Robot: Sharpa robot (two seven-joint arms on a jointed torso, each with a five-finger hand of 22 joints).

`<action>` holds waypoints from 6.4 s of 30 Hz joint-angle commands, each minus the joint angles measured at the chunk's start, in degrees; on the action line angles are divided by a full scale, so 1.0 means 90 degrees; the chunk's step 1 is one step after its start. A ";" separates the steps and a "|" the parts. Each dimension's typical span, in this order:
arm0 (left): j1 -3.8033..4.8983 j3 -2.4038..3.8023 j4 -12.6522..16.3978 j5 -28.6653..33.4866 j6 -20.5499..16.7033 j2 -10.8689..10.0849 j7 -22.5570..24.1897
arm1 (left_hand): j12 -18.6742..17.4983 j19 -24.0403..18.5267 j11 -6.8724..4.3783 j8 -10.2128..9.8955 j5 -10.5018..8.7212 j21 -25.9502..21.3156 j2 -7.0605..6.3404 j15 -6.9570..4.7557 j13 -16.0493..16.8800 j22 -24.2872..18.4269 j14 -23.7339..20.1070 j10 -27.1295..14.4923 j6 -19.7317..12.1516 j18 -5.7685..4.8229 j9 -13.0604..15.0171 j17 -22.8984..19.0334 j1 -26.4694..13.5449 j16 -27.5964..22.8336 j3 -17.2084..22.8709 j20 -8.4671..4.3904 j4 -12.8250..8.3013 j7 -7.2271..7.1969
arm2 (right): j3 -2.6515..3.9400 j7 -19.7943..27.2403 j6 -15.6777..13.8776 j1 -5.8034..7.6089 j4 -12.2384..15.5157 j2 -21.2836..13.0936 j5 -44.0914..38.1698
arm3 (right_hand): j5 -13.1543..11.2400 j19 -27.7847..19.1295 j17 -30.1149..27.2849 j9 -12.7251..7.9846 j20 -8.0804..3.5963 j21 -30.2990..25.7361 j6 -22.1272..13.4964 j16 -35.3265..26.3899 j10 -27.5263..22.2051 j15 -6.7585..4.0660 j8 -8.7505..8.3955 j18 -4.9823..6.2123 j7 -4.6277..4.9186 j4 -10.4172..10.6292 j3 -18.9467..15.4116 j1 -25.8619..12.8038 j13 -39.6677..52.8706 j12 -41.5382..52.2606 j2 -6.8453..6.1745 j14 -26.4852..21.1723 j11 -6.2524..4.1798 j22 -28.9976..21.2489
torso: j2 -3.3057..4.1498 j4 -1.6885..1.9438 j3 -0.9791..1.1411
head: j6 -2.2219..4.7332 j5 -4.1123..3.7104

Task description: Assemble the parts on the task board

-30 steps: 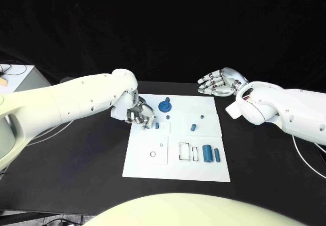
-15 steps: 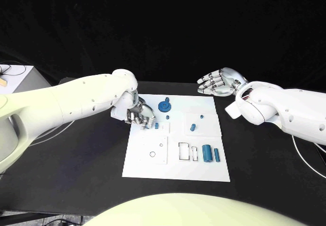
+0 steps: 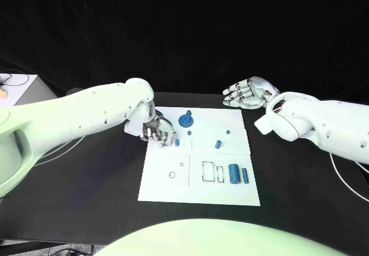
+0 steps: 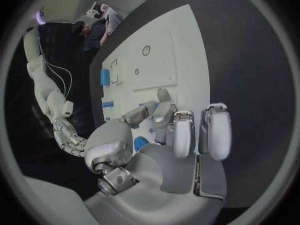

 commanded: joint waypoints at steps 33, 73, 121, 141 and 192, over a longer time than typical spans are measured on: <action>0.0239 -0.0002 -0.0445 0.0693 0.1235 0.0211 -0.0096 | -0.0019 0.0208 -0.0007 -0.0050 0.0069 0.0010 0.0323 -0.0046 0.0052 0.0900 0.0663 -0.0007 0.0240 -0.0071 0.0048 0.1677 0.0396 0.0021 0.0009 0.0002 -0.0020 -0.0250 | 0.0000 0.0036 0.0122 -0.0001 -0.0026 0.0045 -0.0027 | 0.0042 -0.0042 -0.0006 -0.0005 -0.0001 0.0000 0.0038 -0.0022 0.0053 0.0015 -0.0023 0.0067 0.0326 -0.0018 0.0010 -0.0052 -0.0006 -0.0037 0.0019 0.0033 -0.0007 -0.0006 | 0.0009 -0.0002 -0.0003 | 0.0000 -0.0016; 0.0087 -0.0127 -0.0596 0.0634 0.1124 0.0327 -0.0103 | -0.0007 0.0206 -0.0006 -0.0067 0.0078 0.0006 0.0315 -0.0046 0.0086 0.0896 0.0663 0.0005 0.0248 -0.0070 0.0071 0.1677 0.0440 0.0021 0.0003 0.0003 -0.0046 -0.0250 | 0.0001 0.0036 0.0126 -0.0001 -0.0014 0.0051 -0.0027 | 0.0042 -0.0042 -0.0006 -0.0005 -0.0001 0.0000 0.0038 -0.0022 0.0053 0.0015 -0.0023 0.0067 0.0326 -0.0018 0.0010 -0.0052 -0.0006 -0.0037 0.0019 0.0033 -0.0007 -0.0006 | 0.0001 0.0009 -0.0002 | 0.0000 -0.0028; 0.0063 0.0094 0.0789 0.0052 -0.0456 -0.0677 0.0045 | -0.0030 0.0195 -0.0001 -0.0099 0.0074 -0.0008 0.0320 -0.0046 0.0062 0.0879 0.0663 -0.0011 0.0242 -0.0065 0.0098 0.1677 0.0470 0.0021 -0.0027 0.0003 -0.0009 -0.0242 | 0.0000 0.0049 0.0173 -0.0005 -0.0032 0.0032 -0.0027 | 0.0042 -0.0042 -0.0006 -0.0005 -0.0001 0.0000 0.0038 -0.0022 0.0053 0.0015 -0.0023 0.0067 0.0326 -0.0018 0.0010 -0.0052 -0.0006 -0.0037 0.0019 0.0033 -0.0007 -0.0006 | -0.0005 0.0012 -0.0003 | 0.0000 -0.0047; -0.0071 0.0354 0.1666 -0.0076 -0.1594 -0.1370 0.0481 | -0.0018 0.0191 -0.0002 -0.0099 0.0080 -0.0015 0.0312 -0.0046 0.0085 0.0871 0.0663 0.0000 0.0258 -0.0062 0.0113 0.1677 0.0481 0.0021 -0.0033 0.0004 0.0007 -0.0243 | 0.0000 0.0058 0.0168 -0.0021 -0.0033 0.0000 -0.0027 | 0.0042 -0.0042 -0.0006 -0.0005 -0.0001 0.0000 0.0038 -0.0022 0.0053 0.0015 -0.0023 0.0067 0.0326 -0.0018 0.0010 -0.0052 -0.0006 -0.0037 0.0019 0.0033 -0.0007 -0.0006 | -0.0014 0.0018 -0.0006 | 0.0000 -0.0005; -0.0069 0.0299 0.0443 -0.0660 -0.0076 -0.0331 0.0515 | -0.0015 0.0204 -0.0007 -0.0118 0.0113 -0.0001 0.0255 -0.0048 0.0108 0.0890 0.0663 0.0008 0.0268 -0.0067 0.0173 0.1677 0.0599 0.0021 -0.0022 0.0003 -0.0017 -0.0249 | 0.0000 0.0059 0.0187 -0.0030 -0.0047 0.0042 -0.0027 | 0.0041 -0.0024 -0.0063 -0.0016 0.0000 0.0002 0.0056 -0.0021 0.0060 0.0016 -0.0052 0.0066 0.0326 -0.0049 0.0056 -0.0103 -0.0006 -0.0053 0.0014 0.0042 -0.0006 -0.0053 | 0.0001 0.0003 -0.0004 | 0.0000 -0.0012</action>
